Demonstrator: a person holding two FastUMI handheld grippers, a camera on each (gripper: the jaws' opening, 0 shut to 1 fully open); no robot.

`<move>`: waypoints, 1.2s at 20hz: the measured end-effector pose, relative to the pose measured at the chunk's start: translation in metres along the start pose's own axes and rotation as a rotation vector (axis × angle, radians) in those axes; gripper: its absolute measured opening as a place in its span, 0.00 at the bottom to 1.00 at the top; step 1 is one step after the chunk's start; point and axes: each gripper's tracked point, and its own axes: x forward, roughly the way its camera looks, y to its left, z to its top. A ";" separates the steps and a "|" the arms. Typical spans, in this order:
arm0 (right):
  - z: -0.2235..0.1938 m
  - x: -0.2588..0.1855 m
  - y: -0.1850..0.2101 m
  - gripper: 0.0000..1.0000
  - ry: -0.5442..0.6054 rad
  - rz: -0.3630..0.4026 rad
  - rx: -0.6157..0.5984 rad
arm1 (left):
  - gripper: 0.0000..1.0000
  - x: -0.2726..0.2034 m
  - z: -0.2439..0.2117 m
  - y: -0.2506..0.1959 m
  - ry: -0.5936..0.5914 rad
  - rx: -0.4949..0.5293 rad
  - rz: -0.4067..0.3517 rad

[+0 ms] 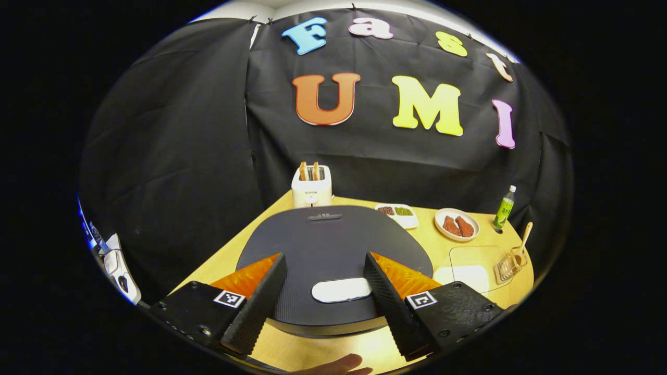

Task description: Close the left gripper, press the button to open the rice cooker; take a wooden spoon from the chopstick holder with the right hand, scoop a spoonful of rice and pour it into the rice cooker, then put the wooden spoon back into the chopstick holder.

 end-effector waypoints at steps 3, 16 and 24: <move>-0.005 0.002 0.009 0.98 0.011 0.009 -0.001 | 1.00 0.000 -0.006 -0.001 0.037 0.014 0.015; -0.003 -0.010 0.029 0.98 -0.014 0.036 -0.066 | 0.98 -0.017 -0.031 -0.007 -0.002 0.026 -0.001; -0.001 -0.007 0.023 1.00 -0.018 0.010 -0.070 | 0.96 -0.017 -0.025 -0.007 -0.038 0.031 -0.024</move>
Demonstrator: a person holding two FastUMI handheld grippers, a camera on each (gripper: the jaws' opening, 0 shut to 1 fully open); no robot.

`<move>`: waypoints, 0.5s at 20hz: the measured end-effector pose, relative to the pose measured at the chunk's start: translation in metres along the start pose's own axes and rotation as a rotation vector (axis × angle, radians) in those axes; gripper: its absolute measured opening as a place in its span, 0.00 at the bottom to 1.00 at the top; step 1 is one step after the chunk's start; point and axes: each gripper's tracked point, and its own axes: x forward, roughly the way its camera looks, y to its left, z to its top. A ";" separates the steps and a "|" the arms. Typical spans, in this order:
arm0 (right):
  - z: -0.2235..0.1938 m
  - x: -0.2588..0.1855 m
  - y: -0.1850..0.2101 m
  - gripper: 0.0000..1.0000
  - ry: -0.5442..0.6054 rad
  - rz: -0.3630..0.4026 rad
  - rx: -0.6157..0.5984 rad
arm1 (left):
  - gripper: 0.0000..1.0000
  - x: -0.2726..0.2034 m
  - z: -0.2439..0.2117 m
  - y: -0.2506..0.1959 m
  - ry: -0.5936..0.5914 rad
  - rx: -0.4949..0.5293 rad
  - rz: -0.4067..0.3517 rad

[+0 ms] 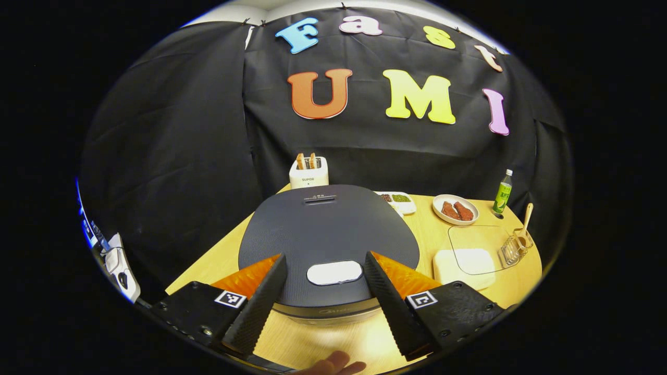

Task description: Close the left gripper, press the button to open the rice cooker; take a wooden spoon from the chopstick holder with the right hand, scoop a spoonful of rice and pour it into the rice cooker, then put the wooden spoon back into the chopstick holder.

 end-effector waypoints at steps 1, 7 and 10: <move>0.000 0.001 -0.001 1.00 0.001 -0.005 0.002 | 0.97 -0.002 0.000 -0.001 0.007 0.006 -0.006; -0.002 0.008 -0.010 1.00 0.016 -0.040 -0.002 | 0.95 -0.028 0.004 -0.007 -0.017 0.049 -0.034; 0.002 0.008 -0.013 0.98 0.006 -0.062 -0.010 | 0.95 -0.048 0.010 -0.004 -0.050 0.046 -0.019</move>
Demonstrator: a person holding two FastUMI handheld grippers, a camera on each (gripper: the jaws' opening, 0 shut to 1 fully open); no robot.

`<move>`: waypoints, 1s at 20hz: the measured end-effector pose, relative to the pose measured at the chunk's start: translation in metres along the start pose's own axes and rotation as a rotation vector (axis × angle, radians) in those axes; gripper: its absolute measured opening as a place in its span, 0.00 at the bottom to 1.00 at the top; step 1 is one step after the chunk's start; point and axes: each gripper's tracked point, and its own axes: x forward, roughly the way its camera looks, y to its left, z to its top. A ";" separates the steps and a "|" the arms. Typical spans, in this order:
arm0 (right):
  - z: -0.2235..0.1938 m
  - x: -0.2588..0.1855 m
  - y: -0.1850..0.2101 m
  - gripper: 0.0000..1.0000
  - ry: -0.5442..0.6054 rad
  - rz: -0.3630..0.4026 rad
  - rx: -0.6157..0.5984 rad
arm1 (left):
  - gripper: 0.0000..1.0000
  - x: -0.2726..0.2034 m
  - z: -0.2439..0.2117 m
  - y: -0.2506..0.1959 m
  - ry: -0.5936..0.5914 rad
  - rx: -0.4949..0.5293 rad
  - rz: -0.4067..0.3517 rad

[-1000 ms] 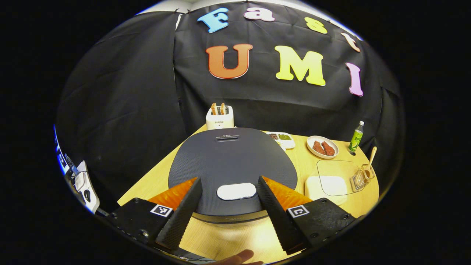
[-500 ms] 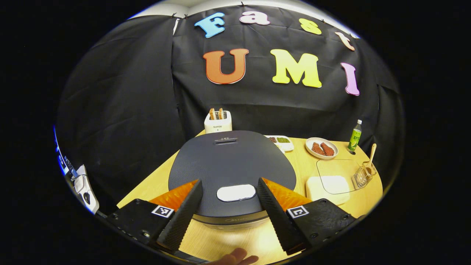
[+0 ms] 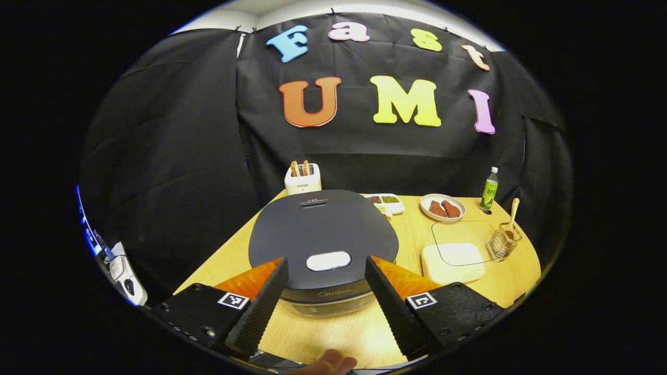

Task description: Close the left gripper, press the button to open the rice cooker; take a wooden spoon from the chopstick holder with the right hand, scoop a spoonful of rice and pour it into the rice cooker, then put the wooden spoon back into the chopstick holder.

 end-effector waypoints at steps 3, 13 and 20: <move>0.001 -0.004 0.001 1.00 0.000 -0.009 -0.012 | 0.96 -0.025 0.011 0.004 -0.066 -0.011 0.030; 0.018 -0.011 0.005 0.99 -0.015 -0.027 -0.012 | 0.96 -0.126 0.058 -0.021 -0.356 -0.022 -0.003; 0.045 -0.032 -0.003 1.00 -0.066 -0.071 0.005 | 0.96 -0.167 0.037 -0.052 -0.375 0.033 -0.039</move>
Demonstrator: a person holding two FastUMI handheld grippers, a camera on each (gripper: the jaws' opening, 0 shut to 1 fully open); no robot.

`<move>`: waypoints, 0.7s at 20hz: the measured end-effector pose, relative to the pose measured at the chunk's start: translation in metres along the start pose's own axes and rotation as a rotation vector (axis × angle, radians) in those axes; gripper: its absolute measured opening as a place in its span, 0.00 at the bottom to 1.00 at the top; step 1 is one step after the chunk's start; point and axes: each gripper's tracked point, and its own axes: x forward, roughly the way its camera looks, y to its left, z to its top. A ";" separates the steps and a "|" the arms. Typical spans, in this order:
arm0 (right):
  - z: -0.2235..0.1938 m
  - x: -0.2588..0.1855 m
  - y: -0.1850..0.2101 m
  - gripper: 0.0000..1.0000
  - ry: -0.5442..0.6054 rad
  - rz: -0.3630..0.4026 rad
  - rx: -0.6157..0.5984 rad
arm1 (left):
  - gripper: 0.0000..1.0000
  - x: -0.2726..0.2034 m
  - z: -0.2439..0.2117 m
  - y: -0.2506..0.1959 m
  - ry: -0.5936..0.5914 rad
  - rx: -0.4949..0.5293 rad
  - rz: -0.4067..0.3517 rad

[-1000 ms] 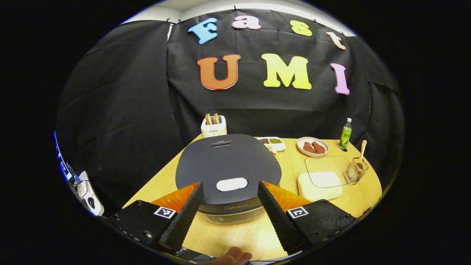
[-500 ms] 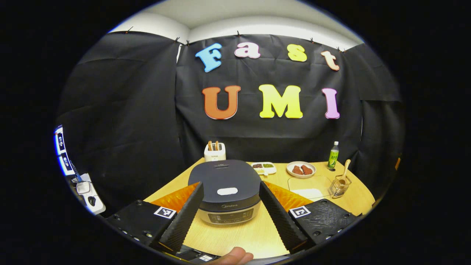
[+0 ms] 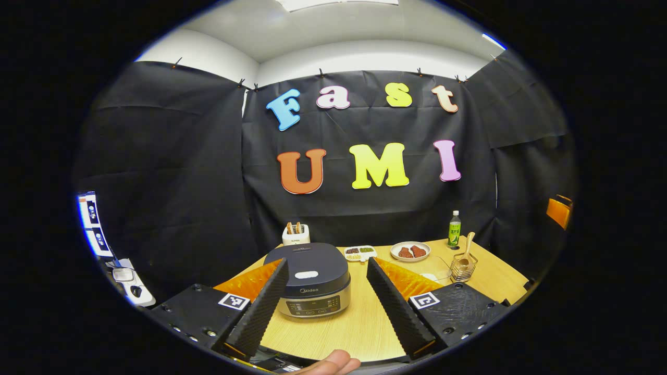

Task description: Close the left gripper, press the button to open the rice cooker; take a wooden spoon from the chopstick holder with the right hand, scoop a spoonful of rice and pour it into the rice cooker, then put the wooden spoon back into the chopstick holder.

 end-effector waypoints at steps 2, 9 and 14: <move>0.003 -0.003 -0.001 0.98 -0.008 -0.006 0.009 | 0.96 -0.014 0.005 -0.007 -0.027 -0.012 -0.013; -0.001 -0.007 0.005 0.99 -0.009 0.018 0.023 | 0.96 -0.061 -0.002 -0.029 -0.081 -0.042 -0.063; -0.005 -0.010 0.008 1.00 -0.007 0.043 0.036 | 0.96 -0.071 0.005 -0.048 -0.096 -0.052 -0.091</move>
